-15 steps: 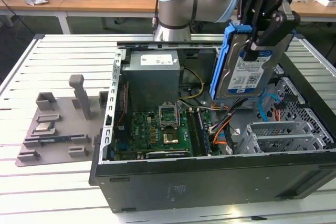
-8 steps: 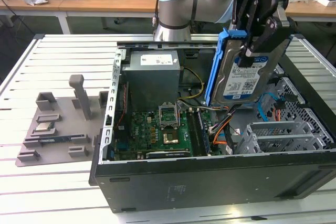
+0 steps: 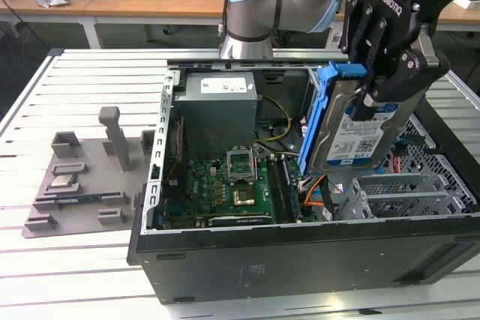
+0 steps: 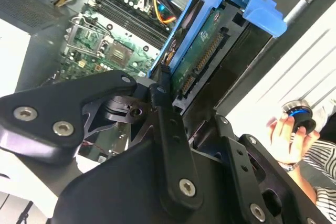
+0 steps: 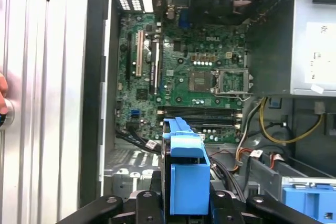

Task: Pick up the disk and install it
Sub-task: 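Pick up the disk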

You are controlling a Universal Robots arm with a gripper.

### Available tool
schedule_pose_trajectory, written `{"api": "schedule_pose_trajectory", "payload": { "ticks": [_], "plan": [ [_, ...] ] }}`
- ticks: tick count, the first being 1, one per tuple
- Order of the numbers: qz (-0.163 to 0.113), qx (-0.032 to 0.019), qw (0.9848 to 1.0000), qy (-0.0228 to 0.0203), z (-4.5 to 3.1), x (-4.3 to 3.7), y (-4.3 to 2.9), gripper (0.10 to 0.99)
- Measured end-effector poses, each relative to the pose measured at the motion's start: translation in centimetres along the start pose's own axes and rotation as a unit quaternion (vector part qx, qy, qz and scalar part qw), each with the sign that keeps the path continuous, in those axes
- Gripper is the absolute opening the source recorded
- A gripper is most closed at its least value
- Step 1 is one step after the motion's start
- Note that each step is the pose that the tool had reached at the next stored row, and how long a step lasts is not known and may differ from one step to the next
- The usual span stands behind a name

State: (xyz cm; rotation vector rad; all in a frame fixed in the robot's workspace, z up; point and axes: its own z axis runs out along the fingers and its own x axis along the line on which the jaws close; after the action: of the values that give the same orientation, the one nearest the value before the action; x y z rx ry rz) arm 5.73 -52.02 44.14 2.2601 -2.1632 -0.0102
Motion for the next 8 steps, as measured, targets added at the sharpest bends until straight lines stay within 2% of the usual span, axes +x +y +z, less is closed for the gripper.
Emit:
{"api": "schedule_pose_trajectory", "payload": {
  "ticks": [3,8],
  "plan": [
    [0.0,0.0,1.0,-0.0001,0.04,0.65,-0.1,0.365],
    [0.004,-0.0002,1.0,-0.0001,0.08,0.82,-1.12,0.365]
  ]
}}
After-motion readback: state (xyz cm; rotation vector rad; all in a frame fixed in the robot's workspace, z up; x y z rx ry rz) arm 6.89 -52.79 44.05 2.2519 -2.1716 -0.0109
